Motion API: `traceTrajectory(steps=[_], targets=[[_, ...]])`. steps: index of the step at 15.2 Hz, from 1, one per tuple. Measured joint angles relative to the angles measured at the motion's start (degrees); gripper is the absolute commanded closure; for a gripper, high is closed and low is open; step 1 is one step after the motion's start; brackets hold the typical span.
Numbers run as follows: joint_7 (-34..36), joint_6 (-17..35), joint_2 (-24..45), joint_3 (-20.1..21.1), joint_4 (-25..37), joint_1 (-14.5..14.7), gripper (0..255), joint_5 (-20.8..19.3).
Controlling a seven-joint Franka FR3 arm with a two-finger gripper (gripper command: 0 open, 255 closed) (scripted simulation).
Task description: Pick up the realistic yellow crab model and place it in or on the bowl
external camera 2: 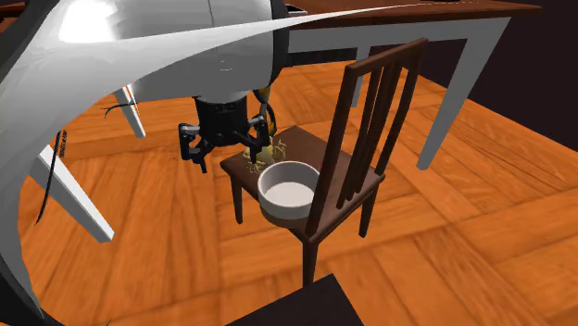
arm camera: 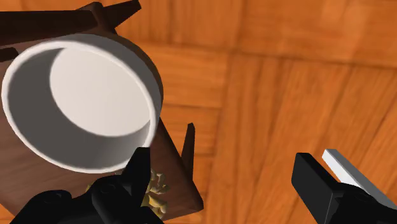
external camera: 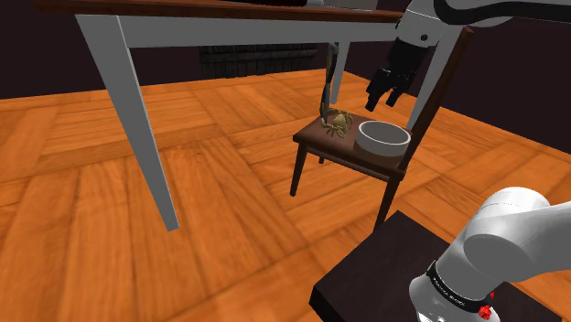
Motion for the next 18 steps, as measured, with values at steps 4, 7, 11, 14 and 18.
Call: traceTrajectory(steps=[4,7,11,14,18], targets=[[-0.81,1.68,4.76,0.06,1.84,0.06,0,-1.07],[-2.54,4.34,11.85,-0.45,4.61,-0.15,0,-2.82],[-4.15,6.94,20.76,-0.60,8.69,-0.38,0,-5.07],[-4.88,8.21,27.86,-0.46,12.85,-0.45,0,-6.73],[-6.21,9.04,37.47,-0.57,19.51,-0.70,0,-9.08]])
